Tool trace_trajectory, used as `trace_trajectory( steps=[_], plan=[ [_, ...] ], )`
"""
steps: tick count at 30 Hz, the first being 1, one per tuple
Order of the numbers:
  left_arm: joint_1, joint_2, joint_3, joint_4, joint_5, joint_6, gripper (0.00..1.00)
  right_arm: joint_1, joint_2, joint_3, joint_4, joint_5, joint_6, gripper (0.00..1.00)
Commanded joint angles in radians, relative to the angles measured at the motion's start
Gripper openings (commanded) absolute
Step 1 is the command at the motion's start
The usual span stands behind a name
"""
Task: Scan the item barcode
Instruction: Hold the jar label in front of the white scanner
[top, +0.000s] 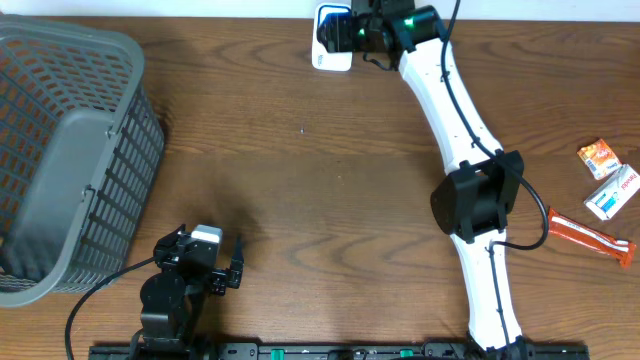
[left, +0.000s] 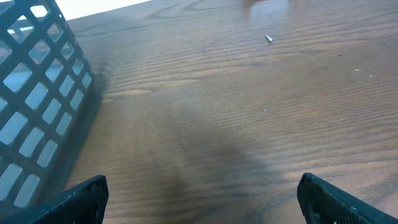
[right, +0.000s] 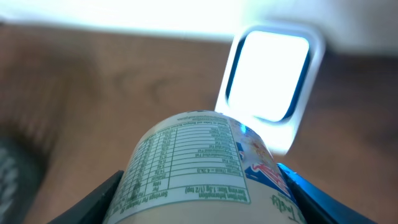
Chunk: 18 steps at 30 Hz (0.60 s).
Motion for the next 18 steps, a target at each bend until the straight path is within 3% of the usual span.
trace_trajectory(
  steps=[1, 6, 18],
  plan=[
    [0.003, -0.005, -0.012, -0.014, 0.009, -0.009, 0.98, 0.032, -0.01, 0.002, 0.088, 0.253, -0.031, 0.26],
    [0.003, -0.005, -0.012, -0.014, 0.009, -0.009, 0.98, 0.06, -0.01, -0.055, 0.255, 0.416, -0.031, 0.31],
    [0.003, -0.005, -0.012, -0.014, 0.009, -0.009, 0.98, 0.089, -0.01, -0.339, 0.7, 0.549, -0.03, 0.45]
  ],
)
